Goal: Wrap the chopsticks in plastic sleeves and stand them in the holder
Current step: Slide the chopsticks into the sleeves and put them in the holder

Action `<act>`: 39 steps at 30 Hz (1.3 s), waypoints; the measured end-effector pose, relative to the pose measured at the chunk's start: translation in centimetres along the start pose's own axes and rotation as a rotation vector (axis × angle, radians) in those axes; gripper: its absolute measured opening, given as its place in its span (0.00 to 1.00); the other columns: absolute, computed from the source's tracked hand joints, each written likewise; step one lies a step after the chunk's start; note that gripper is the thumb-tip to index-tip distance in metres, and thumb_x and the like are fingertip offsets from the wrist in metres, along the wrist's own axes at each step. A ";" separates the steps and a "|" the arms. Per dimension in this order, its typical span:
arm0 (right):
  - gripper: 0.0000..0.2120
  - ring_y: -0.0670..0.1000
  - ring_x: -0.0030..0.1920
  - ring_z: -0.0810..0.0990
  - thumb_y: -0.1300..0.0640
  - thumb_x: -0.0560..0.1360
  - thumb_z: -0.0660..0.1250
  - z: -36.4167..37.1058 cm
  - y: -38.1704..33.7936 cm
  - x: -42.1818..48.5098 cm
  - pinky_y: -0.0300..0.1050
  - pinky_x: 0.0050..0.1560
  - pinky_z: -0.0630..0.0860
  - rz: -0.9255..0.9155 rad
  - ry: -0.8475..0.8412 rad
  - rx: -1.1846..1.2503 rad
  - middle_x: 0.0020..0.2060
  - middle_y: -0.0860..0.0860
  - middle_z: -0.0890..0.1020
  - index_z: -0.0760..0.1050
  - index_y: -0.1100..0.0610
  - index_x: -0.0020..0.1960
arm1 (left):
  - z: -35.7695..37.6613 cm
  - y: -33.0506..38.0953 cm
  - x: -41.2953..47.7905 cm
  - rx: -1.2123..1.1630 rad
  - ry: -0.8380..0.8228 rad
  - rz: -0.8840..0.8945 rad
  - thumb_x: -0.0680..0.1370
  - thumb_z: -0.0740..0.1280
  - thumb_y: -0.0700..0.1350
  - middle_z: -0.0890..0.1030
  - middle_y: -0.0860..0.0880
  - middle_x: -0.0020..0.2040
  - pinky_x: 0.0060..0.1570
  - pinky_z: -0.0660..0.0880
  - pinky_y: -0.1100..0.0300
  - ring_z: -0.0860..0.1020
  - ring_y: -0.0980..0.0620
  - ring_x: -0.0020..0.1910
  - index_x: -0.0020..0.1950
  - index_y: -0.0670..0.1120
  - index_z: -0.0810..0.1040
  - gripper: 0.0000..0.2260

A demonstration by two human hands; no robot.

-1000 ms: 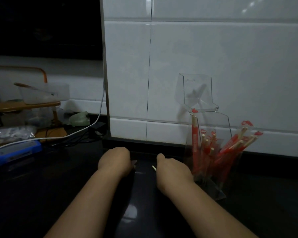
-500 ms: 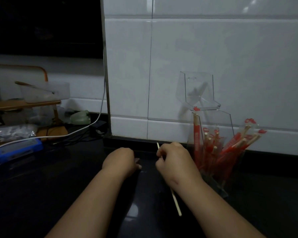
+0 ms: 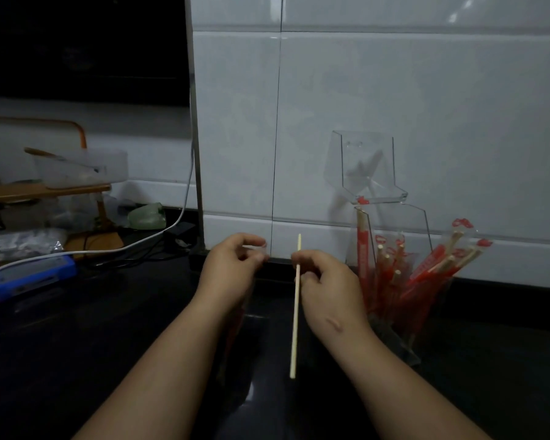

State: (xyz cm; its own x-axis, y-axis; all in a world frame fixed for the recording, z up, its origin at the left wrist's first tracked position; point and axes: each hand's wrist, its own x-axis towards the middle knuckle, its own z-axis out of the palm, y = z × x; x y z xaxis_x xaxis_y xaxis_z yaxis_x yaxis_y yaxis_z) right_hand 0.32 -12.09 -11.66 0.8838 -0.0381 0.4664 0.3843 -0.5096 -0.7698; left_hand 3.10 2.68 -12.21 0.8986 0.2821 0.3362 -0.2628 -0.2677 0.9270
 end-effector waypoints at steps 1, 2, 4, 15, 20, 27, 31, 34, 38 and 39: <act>0.18 0.42 0.45 0.80 0.69 0.74 0.63 -0.1 -0.1 0.0 0.26 0.47 0.72 -0.009 0.024 0.036 0.43 0.44 0.83 0.82 0.49 0.50 | 0.0 0.2 0.0 -0.075 -0.005 0.005 0.78 0.68 0.35 0.85 0.51 0.42 0.43 0.75 0.66 0.83 0.57 0.45 0.47 0.53 0.80 0.12; 0.17 0.40 0.41 0.80 0.69 0.73 0.66 -0.2 -0.1 0.0 0.27 0.44 0.72 -0.012 0.042 0.074 0.40 0.43 0.83 0.81 0.46 0.47 | 0.0 0.3 0.0 -0.133 -0.002 0.008 0.78 0.68 0.34 0.85 0.50 0.43 0.43 0.75 0.66 0.83 0.56 0.44 0.47 0.52 0.81 0.12; 0.16 0.39 0.39 0.80 0.66 0.74 0.69 0.0 -0.1 0.1 0.32 0.42 0.75 -0.007 0.064 0.144 0.36 0.43 0.82 0.77 0.44 0.41 | -0.1 0.4 0.2 -0.183 0.015 0.017 0.78 0.68 0.34 0.86 0.49 0.43 0.43 0.75 0.61 0.83 0.55 0.42 0.45 0.50 0.82 0.11; 0.07 0.45 0.38 0.83 0.62 0.81 0.60 0.1 -0.7 -0.3 0.44 0.44 0.80 -0.063 0.172 0.515 0.39 0.52 0.83 0.74 0.55 0.46 | -0.1 0.6 -0.3 -0.035 0.044 0.097 0.78 0.69 0.38 0.85 0.52 0.43 0.50 0.79 0.60 0.83 0.57 0.46 0.45 0.50 0.82 0.07; 0.09 0.48 0.36 0.83 0.63 0.81 0.60 0.0 -1.0 -0.6 0.42 0.41 0.80 -0.119 0.192 0.556 0.36 0.53 0.84 0.74 0.56 0.44 | 0.0 0.1 0.1 -0.007 0.038 0.121 0.78 0.70 0.39 0.85 0.53 0.41 0.48 0.78 0.56 0.83 0.55 0.44 0.43 0.52 0.83 0.08; 0.08 0.47 0.35 0.83 0.64 0.81 0.61 0.2 -0.9 -0.6 0.39 0.39 0.79 -0.106 0.150 0.563 0.35 0.54 0.84 0.74 0.61 0.44 | 0.3 -0.1 0.2 0.007 0.029 0.167 0.76 0.72 0.40 0.84 0.53 0.39 0.50 0.80 0.48 0.83 0.52 0.44 0.40 0.55 0.83 0.10; 0.08 0.47 0.36 0.83 0.63 0.81 0.61 0.3 -0.7 -0.5 0.40 0.39 0.79 -0.106 0.143 0.546 0.35 0.54 0.84 0.74 0.59 0.43 | 0.3 0.0 0.1 0.010 0.022 0.181 0.76 0.71 0.39 0.85 0.53 0.40 0.52 0.79 0.47 0.83 0.53 0.44 0.41 0.53 0.83 0.09; 0.08 0.46 0.34 0.83 0.62 0.80 0.62 0.4 -0.6 -0.4 0.45 0.40 0.80 -0.089 0.146 0.507 0.35 0.52 0.84 0.75 0.58 0.43 | 0.2 0.2 -0.1 0.034 0.007 0.205 0.76 0.71 0.38 0.84 0.56 0.40 0.52 0.79 0.50 0.82 0.57 0.44 0.42 0.54 0.83 0.10; 0.09 0.46 0.32 0.81 0.60 0.80 0.65 0.4 -0.6 -0.2 0.51 0.39 0.79 -0.089 0.157 0.459 0.34 0.51 0.84 0.76 0.53 0.41 | 0.2 0.4 -0.4 0.109 -0.042 0.255 0.75 0.73 0.40 0.84 0.58 0.40 0.50 0.79 0.55 0.81 0.59 0.44 0.41 0.59 0.81 0.12; 0.09 0.46 0.32 0.81 0.59 0.79 0.65 0.4 -0.6 -0.2 0.50 0.39 0.79 -0.087 0.153 0.455 0.33 0.51 0.84 0.76 0.53 0.41 | 0.1 0.4 -0.5 0.147 -0.051 0.277 0.75 0.73 0.41 0.83 0.58 0.40 0.49 0.78 0.56 0.81 0.59 0.44 0.41 0.59 0.81 0.12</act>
State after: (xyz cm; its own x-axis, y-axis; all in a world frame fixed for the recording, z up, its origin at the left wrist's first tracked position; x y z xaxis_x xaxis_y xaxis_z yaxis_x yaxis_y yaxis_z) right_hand 0.02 -11.46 -11.48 0.8072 -0.1553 0.5695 0.5624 -0.0904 -0.8219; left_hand 2.63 2.33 -12.05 0.8174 0.1345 0.5602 -0.4494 -0.4596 0.7660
